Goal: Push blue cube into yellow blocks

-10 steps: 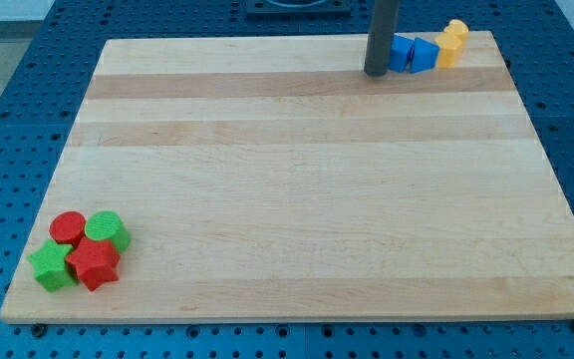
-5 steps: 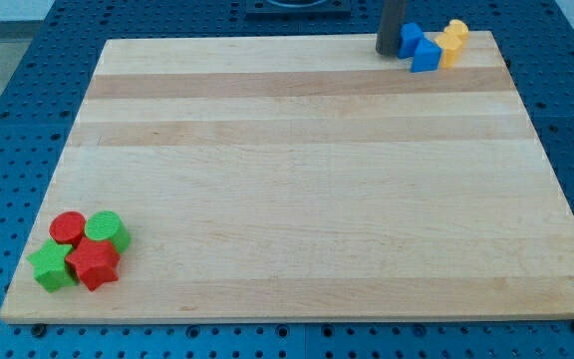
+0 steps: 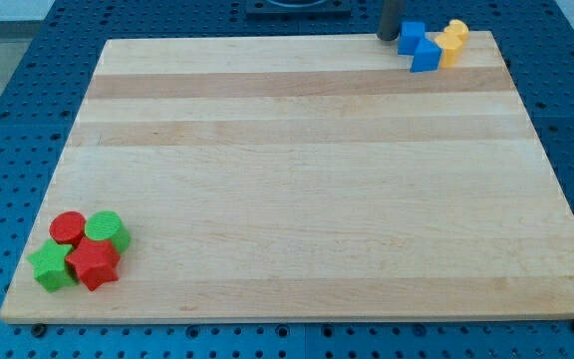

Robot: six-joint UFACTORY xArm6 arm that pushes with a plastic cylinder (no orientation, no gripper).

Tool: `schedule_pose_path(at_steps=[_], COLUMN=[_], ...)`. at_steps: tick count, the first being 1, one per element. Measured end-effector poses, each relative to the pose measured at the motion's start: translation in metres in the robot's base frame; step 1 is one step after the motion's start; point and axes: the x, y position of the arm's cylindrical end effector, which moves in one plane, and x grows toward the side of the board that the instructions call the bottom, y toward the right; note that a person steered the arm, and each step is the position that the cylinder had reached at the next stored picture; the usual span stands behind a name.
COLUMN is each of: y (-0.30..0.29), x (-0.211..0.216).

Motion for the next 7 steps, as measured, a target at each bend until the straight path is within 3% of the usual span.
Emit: schedule_pose_path(at_steps=[1,7], y=[-0.019,0.044], x=[0.003,0.009])
